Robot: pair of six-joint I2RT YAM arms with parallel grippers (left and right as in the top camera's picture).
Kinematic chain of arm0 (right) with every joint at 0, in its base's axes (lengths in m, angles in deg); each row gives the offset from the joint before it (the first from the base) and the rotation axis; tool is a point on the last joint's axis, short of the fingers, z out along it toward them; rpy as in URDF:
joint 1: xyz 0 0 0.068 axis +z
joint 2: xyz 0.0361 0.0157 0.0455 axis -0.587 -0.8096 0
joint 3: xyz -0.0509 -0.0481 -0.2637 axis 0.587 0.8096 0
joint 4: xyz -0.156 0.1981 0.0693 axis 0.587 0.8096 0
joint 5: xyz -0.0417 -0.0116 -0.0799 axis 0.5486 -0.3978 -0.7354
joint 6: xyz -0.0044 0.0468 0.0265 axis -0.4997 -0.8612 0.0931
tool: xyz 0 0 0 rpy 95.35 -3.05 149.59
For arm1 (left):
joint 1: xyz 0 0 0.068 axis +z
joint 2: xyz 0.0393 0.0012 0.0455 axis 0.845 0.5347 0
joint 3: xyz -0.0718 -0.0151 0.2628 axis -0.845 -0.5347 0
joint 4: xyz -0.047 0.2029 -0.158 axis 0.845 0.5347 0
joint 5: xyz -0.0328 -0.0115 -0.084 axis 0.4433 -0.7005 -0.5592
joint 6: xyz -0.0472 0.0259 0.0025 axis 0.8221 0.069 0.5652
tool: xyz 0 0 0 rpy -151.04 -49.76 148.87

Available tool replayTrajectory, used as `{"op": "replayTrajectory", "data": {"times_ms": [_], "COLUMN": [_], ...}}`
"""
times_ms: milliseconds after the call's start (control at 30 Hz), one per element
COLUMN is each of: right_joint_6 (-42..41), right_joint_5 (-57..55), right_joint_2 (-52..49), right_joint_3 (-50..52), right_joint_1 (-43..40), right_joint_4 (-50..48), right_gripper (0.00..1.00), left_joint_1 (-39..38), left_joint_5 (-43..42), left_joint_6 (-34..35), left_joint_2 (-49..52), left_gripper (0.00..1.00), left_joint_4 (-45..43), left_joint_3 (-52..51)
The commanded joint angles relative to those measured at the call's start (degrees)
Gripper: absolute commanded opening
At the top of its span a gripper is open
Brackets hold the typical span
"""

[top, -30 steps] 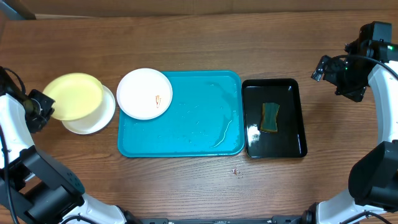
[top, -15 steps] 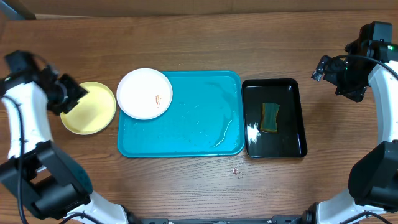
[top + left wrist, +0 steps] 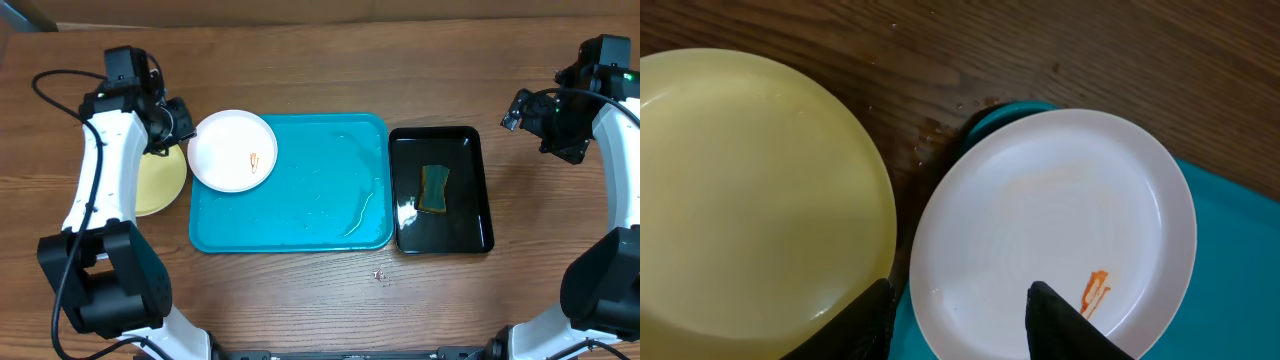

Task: Clean dirty plates on tray and stack at the side
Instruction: 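Lower the yellow plate onto the white plate and release it, then grasp the white plate rim on the blue tray and slide it to center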

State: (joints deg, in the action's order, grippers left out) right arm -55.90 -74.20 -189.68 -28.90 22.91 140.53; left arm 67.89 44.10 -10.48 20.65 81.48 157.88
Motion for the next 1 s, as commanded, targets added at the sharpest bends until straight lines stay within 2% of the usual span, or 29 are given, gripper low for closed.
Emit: {"op": "replayTrajectory", "data": {"times_ms": [0,133,233,367,533,967], "right_joint_6": [-0.24,-0.24,-0.24,-0.24,-0.24,-0.24], "right_joint_5": [-0.37,-0.37,-0.37,-0.37,-0.37,-0.37], "right_joint_2": [0.7,0.7,0.7,0.7,0.7,0.7], "right_joint_3": [-0.61,-0.61,-0.61,-0.61,-0.61,-0.61], "right_joint_1": [-0.22,-0.22,-0.22,-0.22,-0.22,-0.22], "right_joint_4": [-0.35,-0.35,-0.35,-0.35,-0.35,-0.35], "right_gripper": [1.0,1.0,1.0,1.0,1.0,1.0], "left_joint_1": [-0.13,-0.09,-0.09,-0.09,-0.2,-0.85], "left_joint_5": [2.14,2.14,2.03,2.03,1.14,-5.14], "left_joint_6": [-0.87,-1.66,-1.99,-2.4,-2.38,-2.38], "left_joint_2": [3.02,6.58,9.22,11.85,11.91,11.91], "left_gripper": [0.44,0.43,0.36,0.35,0.26,0.26], "left_joint_4": [-0.66,-1.57,-2.32,-2.51,-2.29,1.18], "left_joint_3": [-0.76,-0.74,-0.74,-0.74,-0.74,-0.76]}}
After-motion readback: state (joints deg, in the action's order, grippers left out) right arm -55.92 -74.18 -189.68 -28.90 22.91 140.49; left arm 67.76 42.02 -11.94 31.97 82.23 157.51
